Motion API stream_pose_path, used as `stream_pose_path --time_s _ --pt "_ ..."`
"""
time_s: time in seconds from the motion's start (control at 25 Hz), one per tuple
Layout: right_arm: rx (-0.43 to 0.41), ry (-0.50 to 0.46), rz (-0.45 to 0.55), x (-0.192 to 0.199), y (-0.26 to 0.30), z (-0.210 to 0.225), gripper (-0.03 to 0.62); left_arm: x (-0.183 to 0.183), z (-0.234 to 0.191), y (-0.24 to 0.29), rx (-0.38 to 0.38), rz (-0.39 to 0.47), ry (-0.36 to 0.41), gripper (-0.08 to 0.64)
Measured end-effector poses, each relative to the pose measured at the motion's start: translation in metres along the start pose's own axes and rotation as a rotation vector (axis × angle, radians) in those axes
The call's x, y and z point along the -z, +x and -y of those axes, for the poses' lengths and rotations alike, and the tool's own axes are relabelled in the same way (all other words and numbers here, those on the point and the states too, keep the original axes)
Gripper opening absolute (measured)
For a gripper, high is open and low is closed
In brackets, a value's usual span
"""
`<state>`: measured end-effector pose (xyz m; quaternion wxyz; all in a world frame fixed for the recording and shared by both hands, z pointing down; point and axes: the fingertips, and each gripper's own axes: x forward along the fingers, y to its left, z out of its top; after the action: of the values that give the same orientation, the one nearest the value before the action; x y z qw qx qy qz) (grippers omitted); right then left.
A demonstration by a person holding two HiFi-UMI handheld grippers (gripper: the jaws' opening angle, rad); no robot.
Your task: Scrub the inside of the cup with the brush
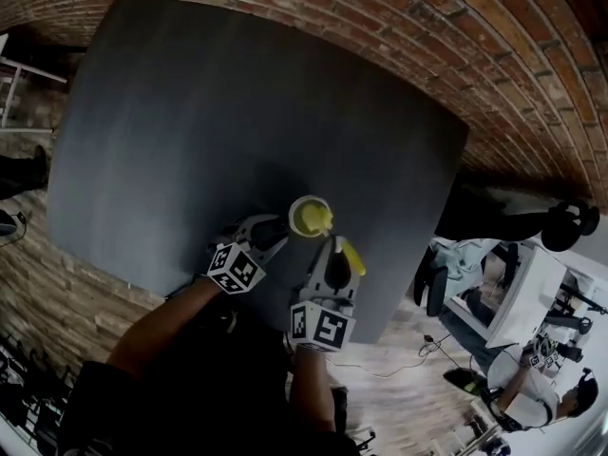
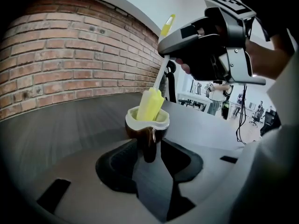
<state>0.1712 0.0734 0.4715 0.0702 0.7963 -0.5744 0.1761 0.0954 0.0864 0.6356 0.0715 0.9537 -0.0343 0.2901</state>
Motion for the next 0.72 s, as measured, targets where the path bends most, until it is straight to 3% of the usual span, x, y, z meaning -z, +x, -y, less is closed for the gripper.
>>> stream_pose_path --time_s 0.16,0.36,0.72 --pt "-0.001 -0.005 -0.003 0.008 0.013 0.002 0.051 0.009 -0.005 0.010 -0.020 -0.040 0.011 0.149" --pt "-0.047 0.042 0.009 0.012 0.020 -0.005 0.051 0.007 -0.003 0.011 -0.018 -0.029 0.059 0.090" --pt "-0.211 0.031 -0.073 0.015 0.014 -0.027 0.052 0.010 0.000 0.006 0.018 -0.043 0.118 0.087"
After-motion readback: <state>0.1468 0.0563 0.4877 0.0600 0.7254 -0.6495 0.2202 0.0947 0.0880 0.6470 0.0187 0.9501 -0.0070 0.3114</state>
